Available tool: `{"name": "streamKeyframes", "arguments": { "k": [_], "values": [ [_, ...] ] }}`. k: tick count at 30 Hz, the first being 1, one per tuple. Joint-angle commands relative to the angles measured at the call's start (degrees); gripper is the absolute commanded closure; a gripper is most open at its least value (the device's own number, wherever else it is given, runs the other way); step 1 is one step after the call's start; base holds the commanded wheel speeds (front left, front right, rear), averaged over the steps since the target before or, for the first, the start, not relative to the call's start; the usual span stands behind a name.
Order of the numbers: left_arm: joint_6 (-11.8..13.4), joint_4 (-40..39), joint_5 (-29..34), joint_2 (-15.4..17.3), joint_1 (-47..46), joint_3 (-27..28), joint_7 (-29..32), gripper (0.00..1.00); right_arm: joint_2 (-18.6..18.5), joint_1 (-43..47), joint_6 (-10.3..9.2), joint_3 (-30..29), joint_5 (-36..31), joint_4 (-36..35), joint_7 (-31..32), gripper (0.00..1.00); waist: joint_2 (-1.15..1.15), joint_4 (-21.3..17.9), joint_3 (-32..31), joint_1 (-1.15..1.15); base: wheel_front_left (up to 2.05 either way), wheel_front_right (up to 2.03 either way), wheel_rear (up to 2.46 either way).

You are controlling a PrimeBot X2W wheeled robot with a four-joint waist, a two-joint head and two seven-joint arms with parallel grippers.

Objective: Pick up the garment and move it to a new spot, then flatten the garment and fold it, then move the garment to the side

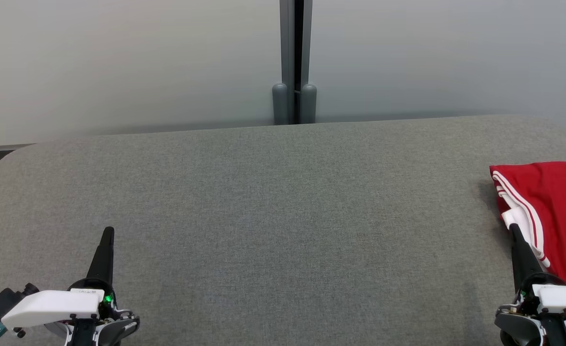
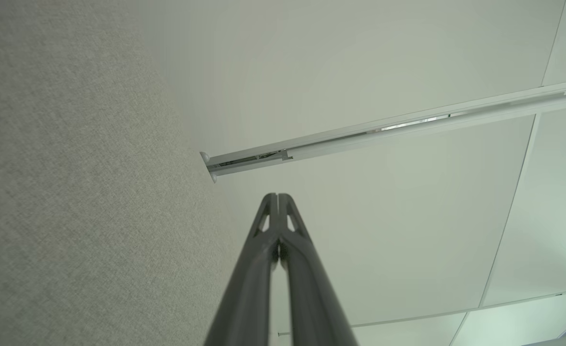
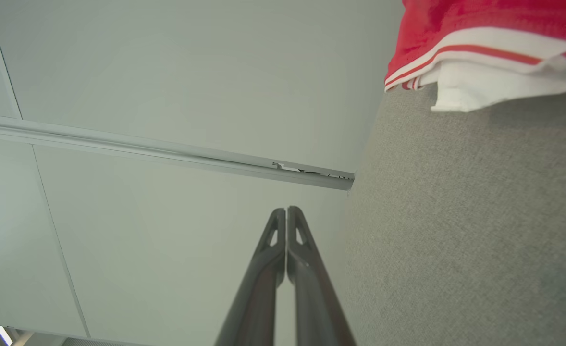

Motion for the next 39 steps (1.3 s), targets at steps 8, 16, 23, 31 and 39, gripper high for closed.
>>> {"name": "streamKeyframes", "arguments": {
  "k": [8,16,23,31,39],
  "values": [
    [-1.27,0.61,-3.11,-0.54,-1.80,1.45,1.03,1.00,0.02,-1.63,0.01,-0.49,4.01,0.92,0.49,1.00,0.00,-0.12,0.18,0.00,0.00,0.00,0.00],
    [-2.11,1.21,-5.67,-1.27,-2.26,2.43,1.79,1.00,0.22,-2.39,0.00,-0.70,7.11,1.73,0.68,1.00,0.00,-0.24,0.35,0.00,0.00,0.00,0.00],
    [-2.74,1.76,-7.55,-1.77,-2.75,3.24,2.34,1.00,0.33,-2.84,0.00,-0.84,9.80,2.44,0.82,1.00,0.00,-0.35,0.50,0.00,0.00,0.00,0.00],
    [-2.79,1.79,-7.56,-1.86,-2.64,3.37,2.46,1.00,0.40,-2.94,0.00,-0.89,9.72,2.47,0.89,1.00,0.00,-0.36,0.52,0.00,0.00,0.00,0.00],
    [-2.79,1.79,-7.45,-1.93,-2.66,3.45,2.58,1.00,0.47,-2.95,0.00,-0.95,9.63,2.48,1.00,1.00,0.00,-0.36,0.52,0.00,0.00,0.00,0.00]
  ]
}}
